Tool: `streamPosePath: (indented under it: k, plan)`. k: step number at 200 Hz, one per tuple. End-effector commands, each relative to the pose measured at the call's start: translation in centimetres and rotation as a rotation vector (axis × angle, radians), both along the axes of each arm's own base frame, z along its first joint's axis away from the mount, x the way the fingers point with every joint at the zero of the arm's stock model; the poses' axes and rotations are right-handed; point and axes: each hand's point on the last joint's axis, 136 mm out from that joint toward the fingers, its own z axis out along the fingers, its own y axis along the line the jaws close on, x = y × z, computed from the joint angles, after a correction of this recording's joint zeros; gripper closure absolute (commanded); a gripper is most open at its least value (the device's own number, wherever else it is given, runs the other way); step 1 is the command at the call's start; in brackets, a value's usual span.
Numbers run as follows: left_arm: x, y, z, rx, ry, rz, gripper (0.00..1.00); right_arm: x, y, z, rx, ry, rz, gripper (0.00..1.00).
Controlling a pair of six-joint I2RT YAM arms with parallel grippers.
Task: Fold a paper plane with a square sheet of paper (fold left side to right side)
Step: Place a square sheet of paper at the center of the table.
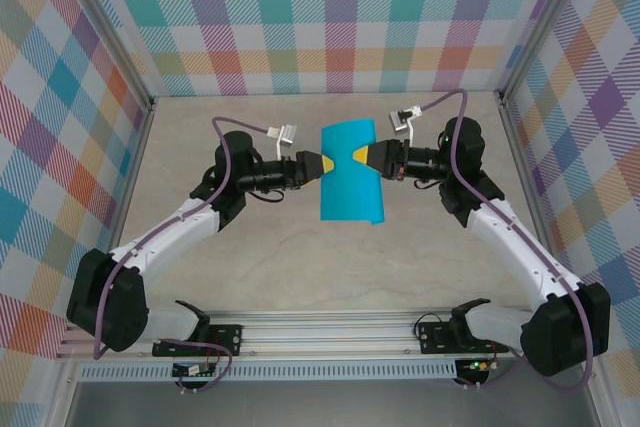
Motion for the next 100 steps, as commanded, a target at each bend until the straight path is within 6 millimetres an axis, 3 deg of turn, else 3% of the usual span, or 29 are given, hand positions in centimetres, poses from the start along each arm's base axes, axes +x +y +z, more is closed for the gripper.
streamPosePath:
  k: [1, 21, 46, 60, 100]
  plan:
    - [-0.4, -0.8, 3.1, -0.064, -0.077, -0.035, 0.08, -0.7, 0.0, 1.0, 0.014, -0.045, 0.008, 0.74]
    - [-0.6, -0.7, 3.4, -0.069, -0.086, -0.032, 0.2, -0.5, -0.1, 0.3, -0.008, -0.034, -0.006, 0.74]
    - [-0.9, -0.3, 3.1, -0.038, -0.094, -0.017, 0.55, -0.2, -0.4, -1.1, -0.051, -0.016, -0.037, 0.72]
    - [-1.0, -0.1, 2.5, -0.015, -0.089, -0.006, 0.7, -0.1, -0.4, -1.8, -0.07, -0.006, -0.045, 0.72]
    - [-0.7, 0.9, -1.1, 0.116, -0.038, 0.048, 0.92, 0.4, -1.5, -4.7, -0.207, 0.018, -0.125, 0.61]
